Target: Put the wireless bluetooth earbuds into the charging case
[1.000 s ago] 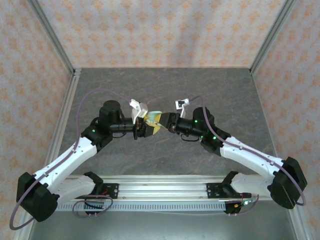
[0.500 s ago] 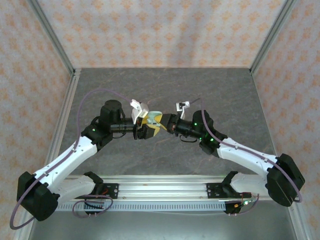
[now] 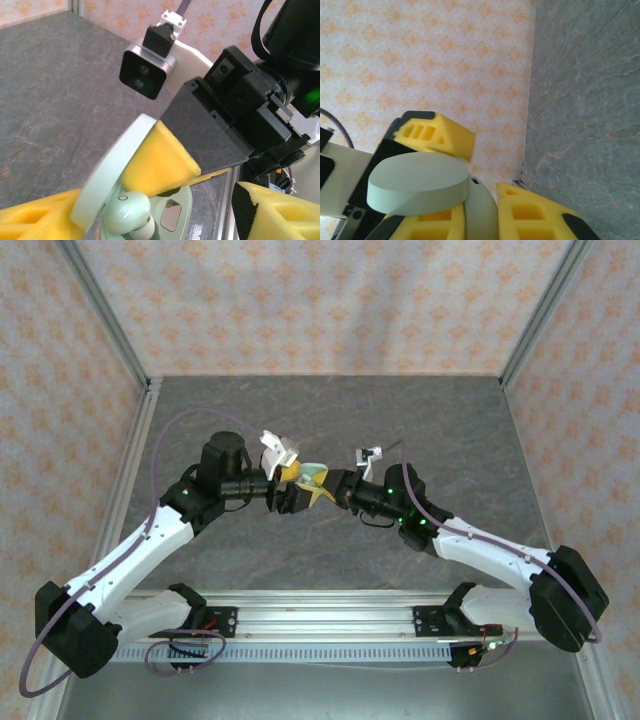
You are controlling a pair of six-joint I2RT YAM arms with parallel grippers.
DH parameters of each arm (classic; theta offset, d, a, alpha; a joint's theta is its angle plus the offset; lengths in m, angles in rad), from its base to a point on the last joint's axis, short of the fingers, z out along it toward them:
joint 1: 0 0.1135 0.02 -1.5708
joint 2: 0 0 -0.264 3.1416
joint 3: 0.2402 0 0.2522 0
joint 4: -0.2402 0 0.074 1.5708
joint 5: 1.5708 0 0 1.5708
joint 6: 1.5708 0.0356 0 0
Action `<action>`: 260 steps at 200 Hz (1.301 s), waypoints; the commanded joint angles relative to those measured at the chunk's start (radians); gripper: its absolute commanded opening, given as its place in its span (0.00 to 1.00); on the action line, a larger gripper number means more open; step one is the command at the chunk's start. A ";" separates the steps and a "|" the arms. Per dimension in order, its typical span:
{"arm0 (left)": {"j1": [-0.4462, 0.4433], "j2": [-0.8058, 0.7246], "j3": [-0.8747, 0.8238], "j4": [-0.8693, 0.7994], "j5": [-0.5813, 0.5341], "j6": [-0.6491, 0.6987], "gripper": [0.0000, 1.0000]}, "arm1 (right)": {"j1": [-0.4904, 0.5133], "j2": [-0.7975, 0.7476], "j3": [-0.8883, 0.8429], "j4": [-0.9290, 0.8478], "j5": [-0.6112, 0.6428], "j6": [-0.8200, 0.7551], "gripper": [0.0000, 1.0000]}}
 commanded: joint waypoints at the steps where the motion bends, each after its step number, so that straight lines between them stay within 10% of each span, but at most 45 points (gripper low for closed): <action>1: -0.007 -0.009 0.061 -0.036 -0.031 -0.004 0.76 | -0.007 0.026 -0.004 0.011 0.035 -0.008 0.02; 183: -0.106 -0.071 0.163 -0.345 -0.580 -0.445 0.52 | -0.007 0.017 0.023 -0.091 0.101 -0.150 0.01; 260: -0.106 -0.155 -0.030 -0.148 -0.304 -0.096 0.64 | -0.010 0.017 0.057 -0.052 -0.005 -0.180 0.01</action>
